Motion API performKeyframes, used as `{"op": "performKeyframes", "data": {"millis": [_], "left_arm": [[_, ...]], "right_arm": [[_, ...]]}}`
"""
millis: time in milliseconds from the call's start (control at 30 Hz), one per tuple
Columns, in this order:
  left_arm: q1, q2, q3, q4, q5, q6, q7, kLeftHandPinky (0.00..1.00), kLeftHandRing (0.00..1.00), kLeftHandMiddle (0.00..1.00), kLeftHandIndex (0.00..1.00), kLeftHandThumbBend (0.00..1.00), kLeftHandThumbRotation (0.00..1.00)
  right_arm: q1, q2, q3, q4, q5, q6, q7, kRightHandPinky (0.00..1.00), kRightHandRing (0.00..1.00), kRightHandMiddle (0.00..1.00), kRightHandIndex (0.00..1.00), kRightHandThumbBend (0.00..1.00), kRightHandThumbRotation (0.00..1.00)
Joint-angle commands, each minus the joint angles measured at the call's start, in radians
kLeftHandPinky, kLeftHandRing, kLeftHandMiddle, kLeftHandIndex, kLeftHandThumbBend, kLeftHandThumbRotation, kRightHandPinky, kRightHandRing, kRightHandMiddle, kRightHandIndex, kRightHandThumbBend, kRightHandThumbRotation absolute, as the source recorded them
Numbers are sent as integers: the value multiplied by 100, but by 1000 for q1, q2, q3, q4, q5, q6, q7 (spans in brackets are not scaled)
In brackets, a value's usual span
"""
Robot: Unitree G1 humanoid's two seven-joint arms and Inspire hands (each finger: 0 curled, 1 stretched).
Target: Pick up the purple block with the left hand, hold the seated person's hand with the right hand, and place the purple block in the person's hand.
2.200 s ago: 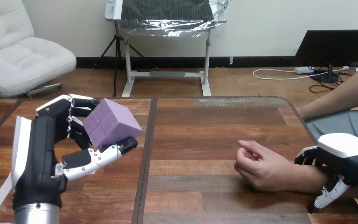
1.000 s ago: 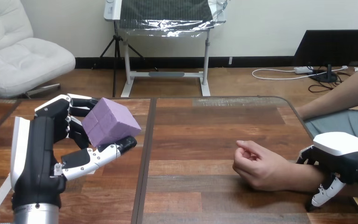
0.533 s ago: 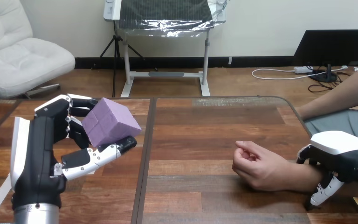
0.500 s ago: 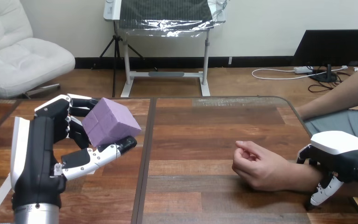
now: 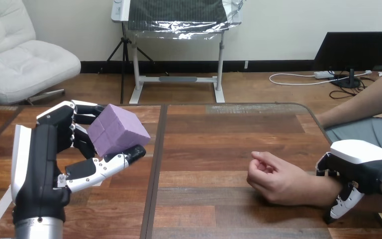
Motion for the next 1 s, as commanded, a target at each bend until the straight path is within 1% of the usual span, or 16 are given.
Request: {"op": "performKeyframes", "data": {"millis": [0, 167, 267, 367, 400, 567, 667, 767, 867, 967], "left_arm": [[-54, -7, 13, -10, -15, -28, 5, 24, 30, 36, 39, 64, 0], [-60, -6, 13, 1, -15, -32, 6, 24, 30, 36, 39, 64, 0], [-65, 0, 12, 9, 1, -35, 9, 24, 30, 36, 39, 64, 0], [-73, 1, 11, 18, 2, -32, 9, 24, 30, 36, 39, 64, 0], [-77, 3, 10, 22, 7, -29, 8, 24, 30, 36, 39, 64, 0], [-90, 12, 8, 30, 29, -19, 7, 25, 31, 36, 40, 65, 0], [-113, 20, 8, 56, 27, -33, 3, 25, 31, 36, 40, 65, 0], [-128, 22, 8, 70, 24, -30, 1, 25, 31, 36, 40, 66, 0], [-153, 29, 8, 99, 17, -30, -5, 25, 31, 36, 40, 66, 0], [-177, 36, 10, 133, -3, -37, -18, 25, 31, 36, 40, 67, 0]], "right_arm": [[67, 81, 53, 44, 10, -14, 33, 25, 31, 40, 46, 85, 7], [70, 83, 45, 37, 23, -15, 28, 26, 32, 40, 45, 85, 5], [64, 84, 42, 47, 35, -23, 34, 27, 33, 41, 44, 85, 4], [69, 83, 25, 29, 63, -17, 49, 28, 34, 42, 44, 84, 3], [71, 85, 15, 27, 82, -17, 58, 29, 35, 42, 44, 84, 3], [70, 94, -12, 35, 141, -23, 88, 27, 33, 42, 45, 83, 1], [68, 94, -25, 22, 165, -6, 112, 27, 33, 42, 45, 82, 0], [65, 90, -28, 18, 170, -14, 114, 28, 34, 42, 46, 82, 0], [61, 93, -42, 18, 192, -9, 121, 28, 34, 42, 46, 82, 0], [56, 94, -52, 23, 207, -19, 123, 29, 34, 42, 46, 82, 0]]}}
